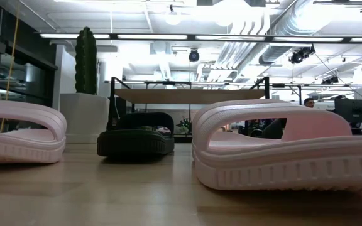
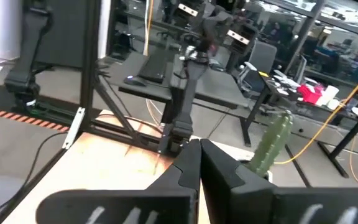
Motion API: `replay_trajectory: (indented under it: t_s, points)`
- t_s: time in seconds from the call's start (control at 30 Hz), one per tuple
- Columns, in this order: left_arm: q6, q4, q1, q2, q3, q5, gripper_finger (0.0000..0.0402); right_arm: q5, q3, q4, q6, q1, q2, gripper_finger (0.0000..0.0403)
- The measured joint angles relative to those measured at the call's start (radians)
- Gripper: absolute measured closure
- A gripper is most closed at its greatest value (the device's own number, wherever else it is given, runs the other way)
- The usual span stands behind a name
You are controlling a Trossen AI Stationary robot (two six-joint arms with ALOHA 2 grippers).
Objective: Pick and place slides into the shelf
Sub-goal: Put the right pink slipper on the shelf
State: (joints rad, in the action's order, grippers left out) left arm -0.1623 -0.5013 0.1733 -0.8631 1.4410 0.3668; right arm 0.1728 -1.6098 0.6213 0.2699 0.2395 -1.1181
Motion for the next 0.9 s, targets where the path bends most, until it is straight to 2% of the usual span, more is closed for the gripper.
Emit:
replay_trajectory:
  t_s: [0.23,0.53,0.73,0.9]
  points:
    - [0.0,0.048,-0.251,-0.058,0.0,-0.183,0.0401,0.138,0.0,-0.011,-0.005,0.104,-0.033,0.0402]
    - [0.045,0.109,-0.558,-0.157,0.0,-0.359,0.0401,0.198,0.0,-0.012,-0.025,0.196,-0.068,0.0402]
    - [0.087,0.061,-0.73,-0.165,0.0,-0.632,0.0401,0.326,0.0,0.021,-0.061,0.241,-0.101,0.0402]
    - [0.088,0.016,-0.817,-0.158,0.0,-0.88,0.0401,0.353,0.0,0.05,-0.121,0.255,-0.141,0.0402]
